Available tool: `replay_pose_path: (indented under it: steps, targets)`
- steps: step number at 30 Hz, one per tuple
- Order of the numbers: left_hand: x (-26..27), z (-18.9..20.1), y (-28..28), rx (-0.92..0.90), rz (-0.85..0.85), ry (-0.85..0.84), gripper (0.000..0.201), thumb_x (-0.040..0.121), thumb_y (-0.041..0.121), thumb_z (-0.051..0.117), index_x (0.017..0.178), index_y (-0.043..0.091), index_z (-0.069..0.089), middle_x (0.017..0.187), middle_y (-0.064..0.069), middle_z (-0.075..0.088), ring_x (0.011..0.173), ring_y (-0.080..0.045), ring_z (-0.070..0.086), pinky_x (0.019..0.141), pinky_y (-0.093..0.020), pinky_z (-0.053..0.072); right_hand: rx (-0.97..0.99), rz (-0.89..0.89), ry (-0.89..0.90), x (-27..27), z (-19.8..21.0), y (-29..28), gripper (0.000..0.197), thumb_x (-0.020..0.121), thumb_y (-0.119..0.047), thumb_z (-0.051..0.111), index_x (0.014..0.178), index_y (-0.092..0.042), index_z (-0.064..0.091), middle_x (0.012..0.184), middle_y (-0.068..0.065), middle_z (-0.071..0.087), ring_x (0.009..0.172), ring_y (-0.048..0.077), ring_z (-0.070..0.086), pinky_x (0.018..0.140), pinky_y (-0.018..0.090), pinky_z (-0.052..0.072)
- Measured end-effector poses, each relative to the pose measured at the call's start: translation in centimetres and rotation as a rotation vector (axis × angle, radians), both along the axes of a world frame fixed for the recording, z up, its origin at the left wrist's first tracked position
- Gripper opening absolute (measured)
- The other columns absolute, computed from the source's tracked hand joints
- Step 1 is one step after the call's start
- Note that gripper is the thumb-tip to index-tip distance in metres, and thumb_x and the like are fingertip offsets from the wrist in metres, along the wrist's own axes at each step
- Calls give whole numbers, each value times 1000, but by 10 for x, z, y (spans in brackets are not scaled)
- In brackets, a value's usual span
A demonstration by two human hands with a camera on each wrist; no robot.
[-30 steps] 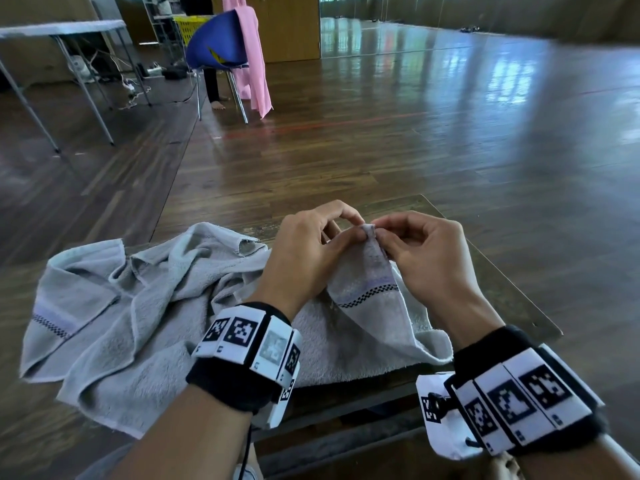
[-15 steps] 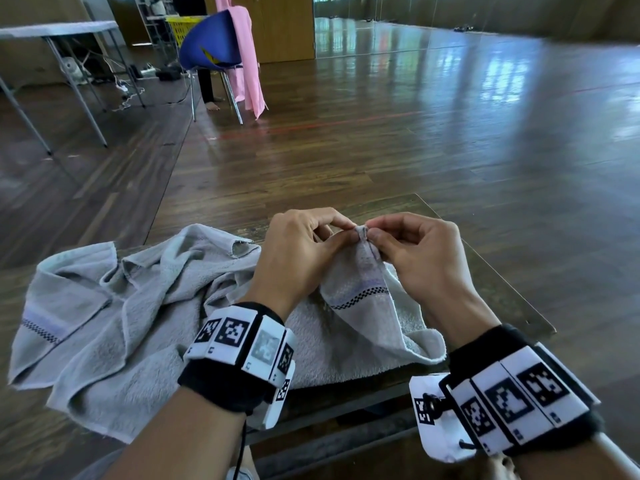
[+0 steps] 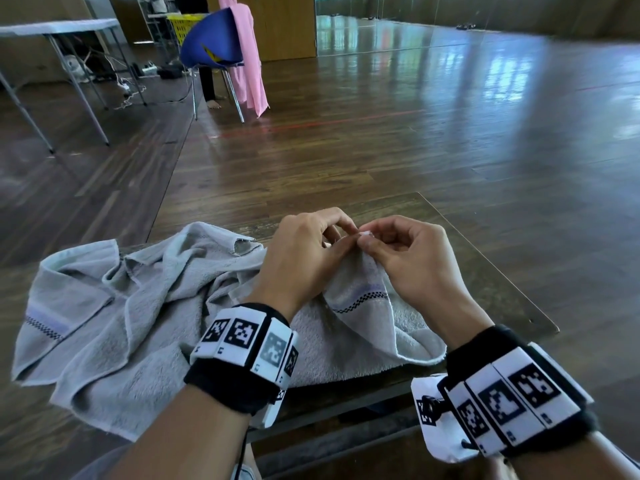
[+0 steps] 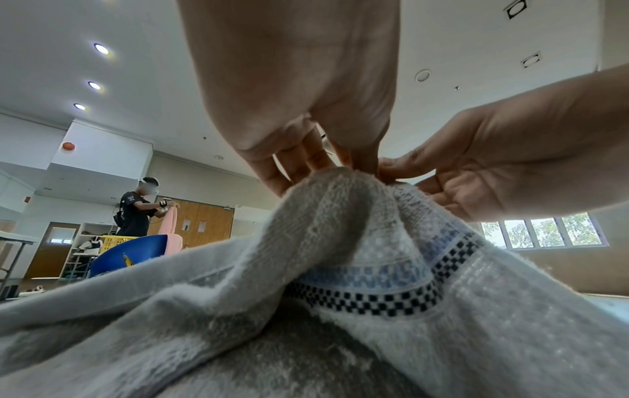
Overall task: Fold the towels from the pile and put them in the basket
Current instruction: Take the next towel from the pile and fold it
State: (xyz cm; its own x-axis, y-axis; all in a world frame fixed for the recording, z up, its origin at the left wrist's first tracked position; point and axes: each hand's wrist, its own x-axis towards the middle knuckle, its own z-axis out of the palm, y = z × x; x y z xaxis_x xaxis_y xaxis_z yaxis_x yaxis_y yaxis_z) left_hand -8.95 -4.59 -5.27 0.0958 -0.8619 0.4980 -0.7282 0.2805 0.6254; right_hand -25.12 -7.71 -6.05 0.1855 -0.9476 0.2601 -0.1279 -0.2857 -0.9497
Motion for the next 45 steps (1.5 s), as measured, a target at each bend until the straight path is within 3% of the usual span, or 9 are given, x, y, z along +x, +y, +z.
replay_pose_path:
  steps: [4,6,10,18,23,30,35,41,45]
  targets:
    - [3,1,-1,68,-34,-66,18,84,39,75,82,21,73,102,10,64,88,-7,61,76,-19,47,-36,-25,47,-3,1,-4,15,85,-9,79,82,-24,77,77,-7,77,77,9,73,76,24,58]
    - [5,1,-1,121,-82,-118,19,85,34,75,83,15,76,111,9,66,98,-8,62,86,-26,48,-52,-22,77,-4,1,-5,15,86,-9,78,83,-24,77,78,-7,76,78,10,74,76,25,58]
    - [11,3,1,204,-156,-72,15,87,27,74,87,14,79,97,9,71,89,-11,66,84,-37,51,-91,-29,116,-9,5,-7,15,89,-10,75,85,-24,76,80,-7,75,81,12,72,76,25,58]
    - [1,0,9,175,-344,-56,14,87,13,73,99,11,80,107,1,71,100,-16,67,86,-40,53,-145,175,192,-23,15,1,19,92,-3,69,89,-21,75,88,-5,77,88,9,72,88,30,58]
    - [8,-1,4,182,-195,-132,22,88,14,71,70,1,70,73,-1,66,68,-26,63,69,-44,49,-210,46,173,-30,13,-6,25,91,-8,71,83,-32,73,79,-13,74,79,12,70,76,31,59]
    - [34,3,4,268,10,-210,43,84,48,60,74,8,71,85,1,69,84,-29,63,87,-47,48,-121,-227,112,-65,6,-39,18,89,-17,73,79,-32,75,81,-6,76,83,26,74,78,36,62]
    - [54,2,11,303,101,-166,24,87,32,73,79,9,77,90,-1,70,93,-32,64,91,-48,47,-81,-343,89,-83,3,-54,20,89,-17,73,75,-31,74,82,-4,75,79,20,71,86,42,61]
    - [78,14,37,218,133,-12,11,86,15,76,82,5,79,84,-2,71,81,-24,65,74,-39,50,-18,-341,41,-98,-1,-61,25,89,-16,73,71,-35,76,80,-6,75,80,16,72,87,44,61]
    - [88,18,55,211,130,36,22,93,23,67,84,5,76,90,-5,75,88,-23,68,83,-37,51,-3,-315,37,-95,-4,-58,24,88,-17,74,74,-37,77,83,-5,76,85,19,74,86,43,61]
